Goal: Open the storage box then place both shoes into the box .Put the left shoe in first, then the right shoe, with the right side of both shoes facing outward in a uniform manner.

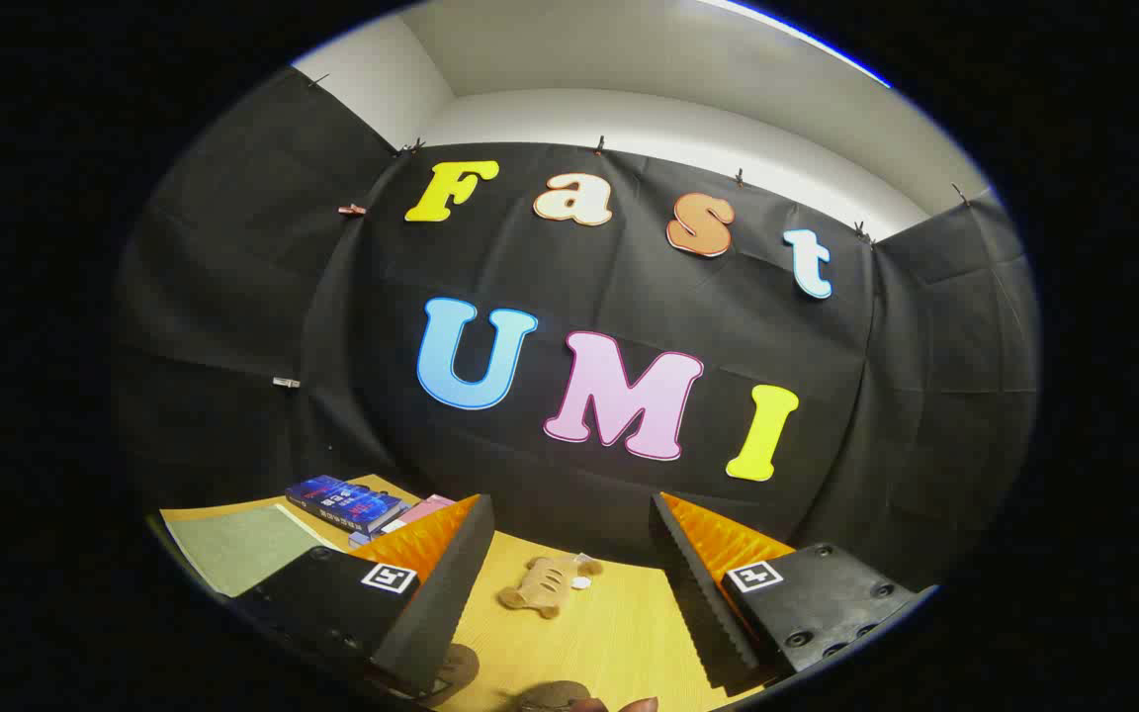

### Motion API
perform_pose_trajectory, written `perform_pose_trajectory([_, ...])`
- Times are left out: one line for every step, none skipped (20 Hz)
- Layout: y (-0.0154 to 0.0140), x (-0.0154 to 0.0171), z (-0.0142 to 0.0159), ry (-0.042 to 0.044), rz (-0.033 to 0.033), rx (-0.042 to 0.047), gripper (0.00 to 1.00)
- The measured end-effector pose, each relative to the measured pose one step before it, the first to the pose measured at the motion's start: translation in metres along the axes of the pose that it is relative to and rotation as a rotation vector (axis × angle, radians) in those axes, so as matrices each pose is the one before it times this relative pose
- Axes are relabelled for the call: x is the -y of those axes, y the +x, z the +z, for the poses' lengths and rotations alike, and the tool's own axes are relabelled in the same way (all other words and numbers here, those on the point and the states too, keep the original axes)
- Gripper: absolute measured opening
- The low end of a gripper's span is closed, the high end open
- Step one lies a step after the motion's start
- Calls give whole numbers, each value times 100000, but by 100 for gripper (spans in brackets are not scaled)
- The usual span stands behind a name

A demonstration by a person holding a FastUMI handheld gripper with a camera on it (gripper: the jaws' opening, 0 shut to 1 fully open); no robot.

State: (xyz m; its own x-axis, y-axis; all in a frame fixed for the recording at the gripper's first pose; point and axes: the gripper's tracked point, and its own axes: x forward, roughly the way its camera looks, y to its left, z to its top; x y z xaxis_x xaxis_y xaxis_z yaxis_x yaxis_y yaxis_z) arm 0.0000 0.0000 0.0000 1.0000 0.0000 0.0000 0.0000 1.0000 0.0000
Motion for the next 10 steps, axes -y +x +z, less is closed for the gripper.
perform_pose_trajectory([71, -165, -22, -189, 237, -54, 98])
perform_pose_trajectory([120, -132, -7, 18, 365, -101, 98])
perform_pose_trajectory([49, -131, -66, 224, 266, -88, 97])
perform_pose_trajectory([94, -137, 9, 258, 451, -231, 97])
perform_pose_trajectory([23, -114, -84, 109, 265, -153, 97])
perform_pose_trajectory([86, -123, -54, -186, 215, -294, 98])
perform_pose_trajectory([17, -30, -59, -146, 283, -38, 98])
perform_pose_trajectory([101, -154, -29, -74, 369, -35, 98])
perform_pose_trajectory([77, -152, -50, 148, 583, 71, 98])
perform_pose_trajectory([88, -61, -15, 185, 329, -181, 97])
